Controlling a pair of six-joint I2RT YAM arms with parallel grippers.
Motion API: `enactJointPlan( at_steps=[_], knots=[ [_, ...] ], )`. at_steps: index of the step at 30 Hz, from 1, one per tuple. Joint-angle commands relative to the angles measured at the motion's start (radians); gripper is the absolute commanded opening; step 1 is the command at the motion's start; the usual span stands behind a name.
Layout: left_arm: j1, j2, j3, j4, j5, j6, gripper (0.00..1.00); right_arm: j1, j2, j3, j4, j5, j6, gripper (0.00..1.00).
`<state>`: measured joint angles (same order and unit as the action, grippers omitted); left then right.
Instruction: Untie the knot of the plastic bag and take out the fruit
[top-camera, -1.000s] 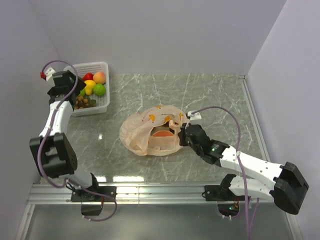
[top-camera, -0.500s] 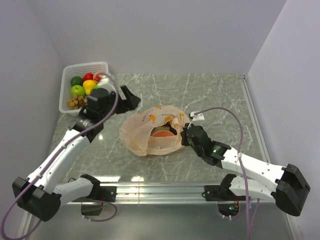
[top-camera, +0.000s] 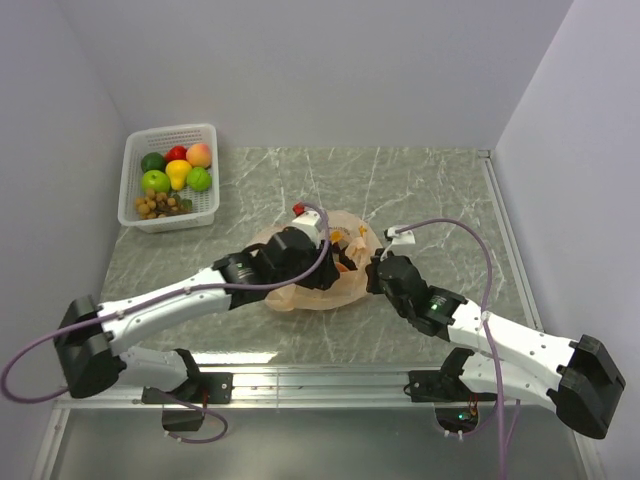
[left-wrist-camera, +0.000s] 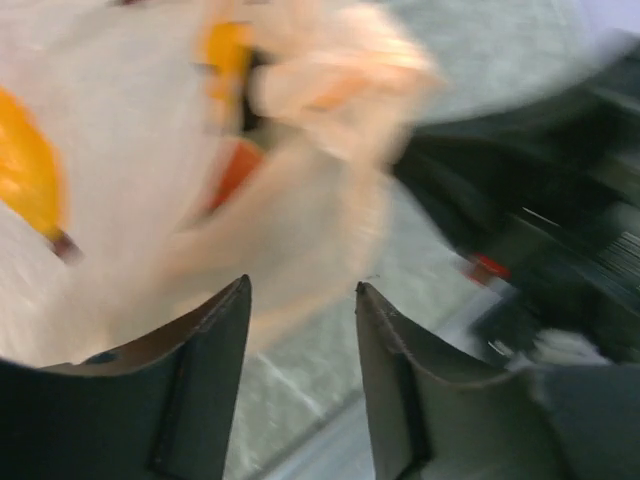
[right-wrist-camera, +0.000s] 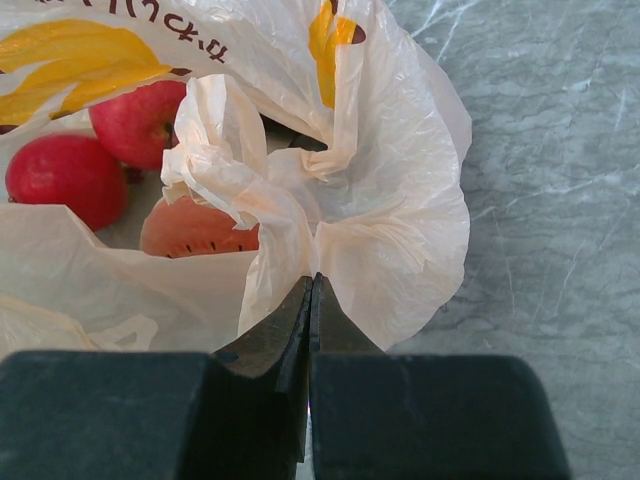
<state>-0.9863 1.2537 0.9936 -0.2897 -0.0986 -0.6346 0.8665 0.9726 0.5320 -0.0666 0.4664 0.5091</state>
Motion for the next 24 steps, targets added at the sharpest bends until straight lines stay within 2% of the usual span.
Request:
enactJointPlan(
  at_steps=[1,2,4,7,9,10,11,15,20,24],
  knots=[
    [0.003,0.091,0.045,-0.006,-0.215,-0.032,0.5,0.008,-0.02,-0.007,0.021,0.017,0.019,0.0],
    [0.005,0.111,0.048,-0.009,-0.318,-0.045,0.49,0.009,-0.023,-0.009,0.022,0.015,0.022,0.0],
    [0.012,0.151,0.043,-0.002,-0.427,-0.065,0.5,0.008,-0.034,-0.017,0.024,0.014,0.025,0.0],
    [0.057,0.234,0.046,0.032,-0.507,-0.089,0.57,0.011,-0.046,-0.032,0.03,0.012,0.034,0.0],
    [0.084,0.257,0.042,0.088,-0.548,-0.083,0.65,0.014,-0.049,-0.04,0.034,0.005,0.04,0.0],
    [0.089,0.277,0.037,0.112,-0.561,-0.076,0.68,0.016,-0.052,-0.041,0.037,0.0,0.043,0.0],
    [0.095,0.289,0.036,0.13,-0.572,-0.067,0.75,0.019,-0.052,-0.043,0.039,-0.009,0.045,0.0],
    [0.121,0.361,0.068,0.179,-0.605,-0.037,0.87,0.035,-0.048,-0.041,0.045,-0.02,0.046,0.0],
    [0.135,0.461,0.106,0.23,-0.639,-0.002,0.96,0.057,-0.023,-0.043,0.065,-0.044,0.054,0.0],
    [0.143,0.556,0.155,0.215,-0.644,0.004,0.97,0.078,0.005,-0.041,0.064,-0.054,0.065,0.0]
  ],
)
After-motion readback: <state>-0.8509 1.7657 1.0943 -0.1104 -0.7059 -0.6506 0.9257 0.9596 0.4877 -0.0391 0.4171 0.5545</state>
